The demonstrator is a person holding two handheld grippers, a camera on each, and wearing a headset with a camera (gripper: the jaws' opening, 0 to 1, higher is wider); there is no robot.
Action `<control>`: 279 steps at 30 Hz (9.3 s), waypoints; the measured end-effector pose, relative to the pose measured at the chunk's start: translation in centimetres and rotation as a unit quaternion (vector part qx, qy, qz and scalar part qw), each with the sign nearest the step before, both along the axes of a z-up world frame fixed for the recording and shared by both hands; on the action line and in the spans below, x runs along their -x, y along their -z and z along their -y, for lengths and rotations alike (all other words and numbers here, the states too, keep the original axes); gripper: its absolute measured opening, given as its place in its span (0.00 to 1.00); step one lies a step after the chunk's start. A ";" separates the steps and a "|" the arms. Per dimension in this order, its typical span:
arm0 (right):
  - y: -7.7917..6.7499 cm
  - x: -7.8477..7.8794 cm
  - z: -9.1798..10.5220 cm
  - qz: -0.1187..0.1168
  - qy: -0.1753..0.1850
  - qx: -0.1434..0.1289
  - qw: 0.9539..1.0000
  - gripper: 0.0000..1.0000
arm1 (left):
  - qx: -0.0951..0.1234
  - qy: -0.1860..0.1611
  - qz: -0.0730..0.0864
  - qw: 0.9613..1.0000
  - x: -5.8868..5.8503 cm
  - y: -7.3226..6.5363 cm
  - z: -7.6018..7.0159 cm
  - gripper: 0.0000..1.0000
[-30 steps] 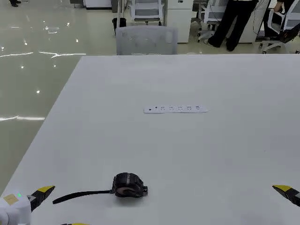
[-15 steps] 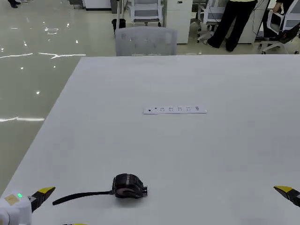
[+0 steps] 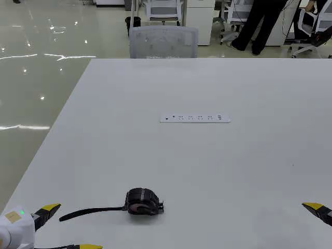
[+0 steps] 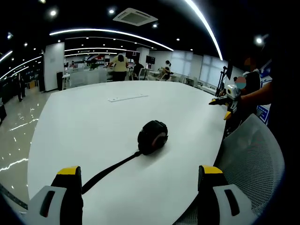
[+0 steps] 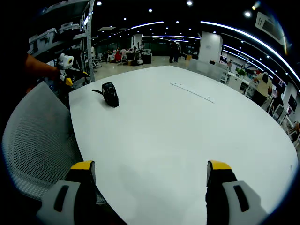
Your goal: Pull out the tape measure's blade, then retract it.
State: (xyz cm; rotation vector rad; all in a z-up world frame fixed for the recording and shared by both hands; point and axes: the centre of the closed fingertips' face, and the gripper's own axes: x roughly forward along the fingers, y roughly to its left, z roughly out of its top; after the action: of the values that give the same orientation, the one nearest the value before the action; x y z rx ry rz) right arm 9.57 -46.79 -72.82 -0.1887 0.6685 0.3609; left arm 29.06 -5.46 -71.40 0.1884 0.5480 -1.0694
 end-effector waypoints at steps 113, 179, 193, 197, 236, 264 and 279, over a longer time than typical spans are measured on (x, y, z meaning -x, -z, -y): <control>0.5 1.3 -0.5 -0.002 0.019 -0.003 1.000 1.00 | 0.004 0.026 0.012 1.000 -0.3 -0.9 2.7 1.00; 5.8 -18.5 -21.9 -0.063 -0.321 0.029 0.945 0.65 | -0.232 0.396 0.095 0.883 -2.1 6.3 16.4 0.31; 8.3 -20.3 -23.6 -0.091 -0.321 0.037 0.942 0.27 | -0.229 0.391 0.087 0.887 -2.0 6.4 16.2 0.31; 8.6 -19.9 -23.7 -0.098 -0.340 0.043 0.935 0.20 | -0.233 0.386 0.088 0.888 -2.0 6.5 16.1 0.31; 9.1 -19.7 -22.9 -0.101 -0.338 0.071 0.933 0.15 | -0.226 0.382 0.081 0.892 -2.0 6.5 16.2 0.32; 9.5 -19.2 -21.8 -0.120 -0.326 0.056 0.936 0.12 | -0.226 0.382 0.072 0.893 -2.0 6.7 16.0 0.32; 9.5 -18.8 -21.0 -0.119 -0.325 0.058 0.936 0.13 | -0.226 0.381 0.070 0.894 -2.0 6.7 16.0 0.32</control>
State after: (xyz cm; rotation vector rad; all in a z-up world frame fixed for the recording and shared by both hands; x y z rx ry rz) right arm 28.40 -25.74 -82.30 -0.4892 0.8587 0.9942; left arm 31.06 -21.43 -78.07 0.9470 0.5996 -1.6572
